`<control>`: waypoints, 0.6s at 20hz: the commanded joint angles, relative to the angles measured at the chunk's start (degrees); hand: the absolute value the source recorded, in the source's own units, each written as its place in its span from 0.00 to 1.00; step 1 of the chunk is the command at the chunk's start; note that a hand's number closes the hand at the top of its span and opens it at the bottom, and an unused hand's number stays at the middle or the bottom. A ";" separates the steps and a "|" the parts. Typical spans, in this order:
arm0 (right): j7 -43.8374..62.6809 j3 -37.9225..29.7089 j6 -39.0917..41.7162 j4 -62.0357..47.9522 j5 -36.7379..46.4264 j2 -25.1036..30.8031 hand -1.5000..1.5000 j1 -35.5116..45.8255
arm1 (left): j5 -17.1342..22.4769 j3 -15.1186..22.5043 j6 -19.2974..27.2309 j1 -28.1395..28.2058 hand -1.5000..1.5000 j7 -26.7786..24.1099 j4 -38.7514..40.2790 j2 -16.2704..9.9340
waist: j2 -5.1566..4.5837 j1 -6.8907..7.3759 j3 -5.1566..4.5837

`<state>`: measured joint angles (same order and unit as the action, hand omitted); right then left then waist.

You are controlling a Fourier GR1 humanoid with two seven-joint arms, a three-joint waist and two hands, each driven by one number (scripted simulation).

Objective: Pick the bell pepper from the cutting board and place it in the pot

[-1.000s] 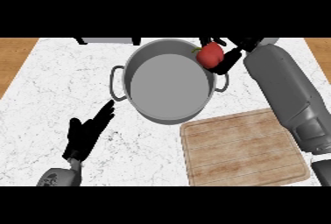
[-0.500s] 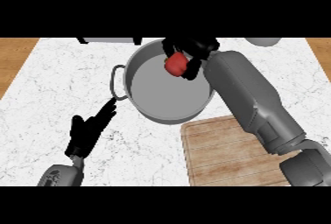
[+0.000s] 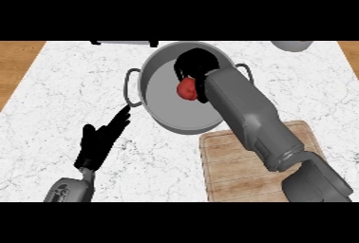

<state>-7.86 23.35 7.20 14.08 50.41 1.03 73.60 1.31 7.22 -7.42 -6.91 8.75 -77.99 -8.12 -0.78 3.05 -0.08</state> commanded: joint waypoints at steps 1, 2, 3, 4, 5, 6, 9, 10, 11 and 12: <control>5.21 2.29 6.19 -0.89 -0.53 -0.98 0.00 0.02 | 0.96 -0.79 -2.23 0.05 0.50 -0.62 1.21 -1.17 | -0.16 1.15 0.00; 3.46 1.68 5.83 -2.02 -0.52 -0.99 0.00 -0.21 | 0.22 -1.77 -0.61 -3.74 0.50 1.56 1.89 -1.09 | -0.20 0.29 0.04; 2.72 1.74 4.90 -0.48 -1.71 -1.00 0.00 -1.54 | -0.47 -0.27 -0.63 -3.21 0.50 0.58 2.72 0.36 | -0.27 0.62 0.04; 0.07 -0.88 2.82 2.01 -4.57 -1.01 0.00 -3.13 | -0.76 -0.37 0.30 -1.79 0.50 0.06 1.75 0.56 | -0.05 0.21 0.07; -1.43 -3.60 2.46 1.57 -7.25 -1.01 0.00 -2.10 | 0.82 -1.75 -1.79 -4.54 0.50 -0.13 3.82 -0.54 | -0.66 1.04 0.06; -3.86 -5.73 0.26 2.90 -9.47 -1.02 0.00 -4.32 | -0.49 -0.84 0.77 -4.66 0.50 1.78 3.58 1.16 | -0.43 0.14 0.12; -6.34 -12.02 -2.50 7.47 -18.02 -1.02 0.00 -5.41 | 0.49 -0.77 -2.11 -1.97 0.50 -0.92 2.10 -0.57 | -0.21 1.53 0.17; -6.62 -14.64 -2.83 8.32 -21.40 -1.02 0.00 -5.78 | -0.31 -0.26 -0.78 -2.07 0.50 -0.81 2.76 0.55 | -0.23 1.44 0.19; -7.17 -16.57 -2.13 9.17 -23.82 -1.03 0.00 -4.83 | -0.16 -1.04 -0.66 -2.98 0.50 0.37 2.70 -0.16 | 0.01 0.79 0.20; -7.15 -17.38 -3.64 9.64 -26.19 -1.03 0.00 -5.80 | -1.15 0.34 -0.38 -2.32 0.50 -1.28 3.07 0.97 | -0.11 1.35 0.15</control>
<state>-12.86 11.73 5.67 20.74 32.76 0.06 69.09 1.05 6.75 -8.18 -9.35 8.36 -75.39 -7.86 -0.97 4.13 0.07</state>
